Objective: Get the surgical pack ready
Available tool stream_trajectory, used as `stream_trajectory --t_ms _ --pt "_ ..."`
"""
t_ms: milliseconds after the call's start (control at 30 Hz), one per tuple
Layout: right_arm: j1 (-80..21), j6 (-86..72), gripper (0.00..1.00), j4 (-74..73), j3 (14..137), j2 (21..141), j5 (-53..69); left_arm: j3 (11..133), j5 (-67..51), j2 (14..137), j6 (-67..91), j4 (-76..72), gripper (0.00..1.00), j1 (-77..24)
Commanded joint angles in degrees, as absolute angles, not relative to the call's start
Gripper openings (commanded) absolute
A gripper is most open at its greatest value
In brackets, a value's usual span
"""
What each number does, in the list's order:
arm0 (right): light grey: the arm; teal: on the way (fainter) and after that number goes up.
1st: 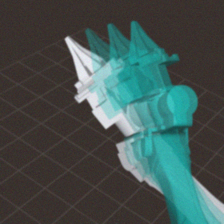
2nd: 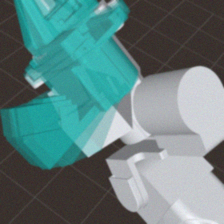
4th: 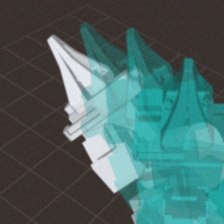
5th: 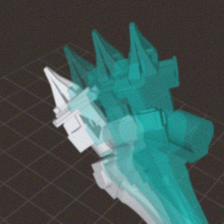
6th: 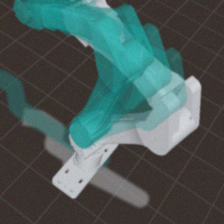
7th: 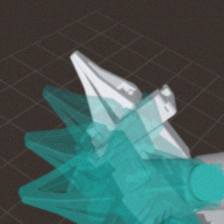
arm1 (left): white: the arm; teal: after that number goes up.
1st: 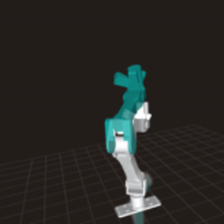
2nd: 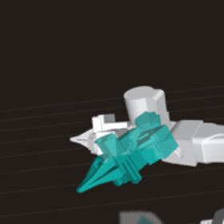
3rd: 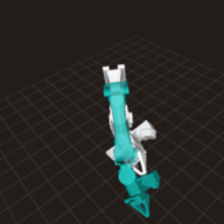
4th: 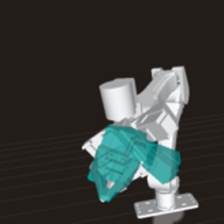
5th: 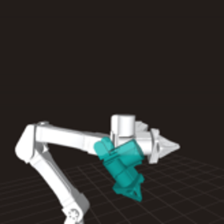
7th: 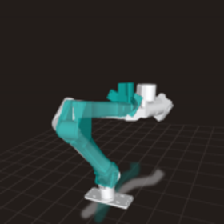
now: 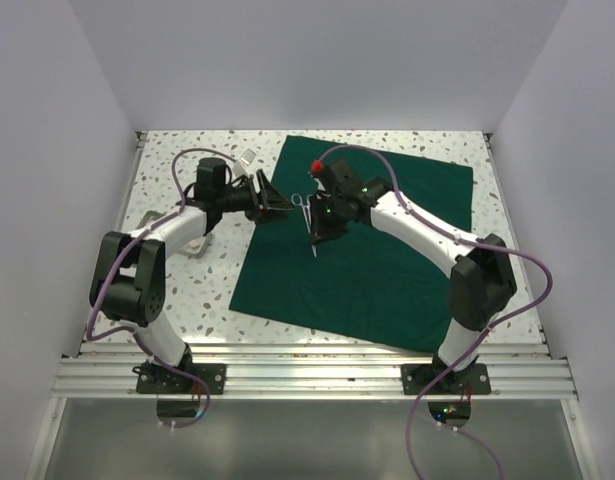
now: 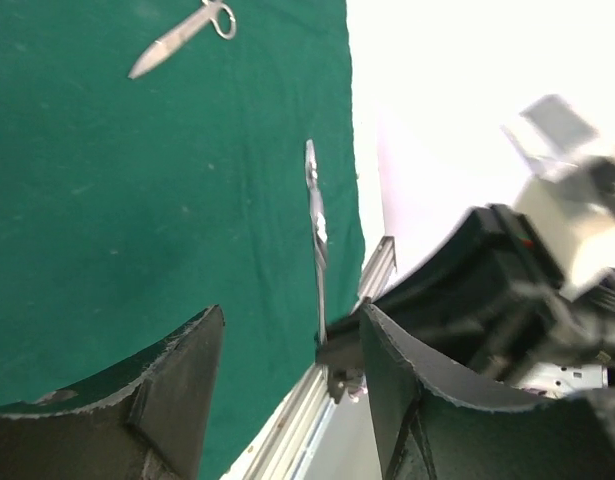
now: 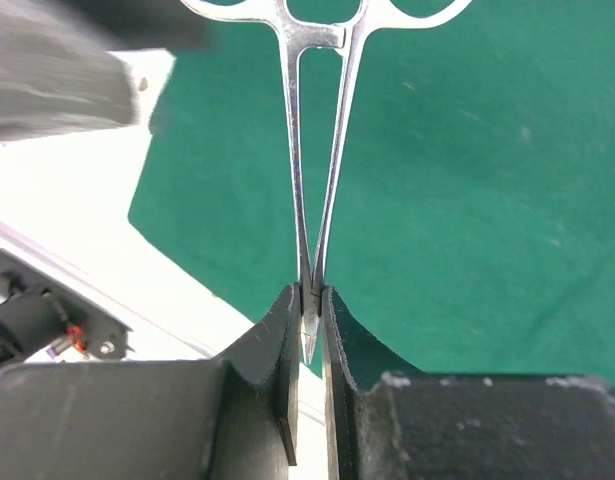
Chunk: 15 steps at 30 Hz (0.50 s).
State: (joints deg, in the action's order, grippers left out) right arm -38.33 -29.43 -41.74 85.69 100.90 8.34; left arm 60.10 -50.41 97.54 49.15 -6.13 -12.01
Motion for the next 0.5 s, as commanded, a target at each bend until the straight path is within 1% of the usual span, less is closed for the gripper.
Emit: stream_trajectory --t_ms 0,267,367,467 --pt "-40.0 -26.6 0.00 -40.8 91.5 100.8 9.9 59.6 -51.3 97.4 51.2 -9.6 0.59 -13.0" --pt "-42.1 -25.7 0.00 -41.8 94.8 103.0 9.4 61.5 -52.1 99.9 53.3 -11.3 0.56 -14.8" --pt "-42.5 -25.1 0.00 -42.1 95.8 103.4 9.1 62.1 -52.0 101.1 53.7 -11.3 0.52 -15.0" --pt "-42.5 -24.5 0.00 -42.6 96.6 103.9 8.6 61.7 -52.6 102.0 54.6 -12.3 0.43 -15.0"
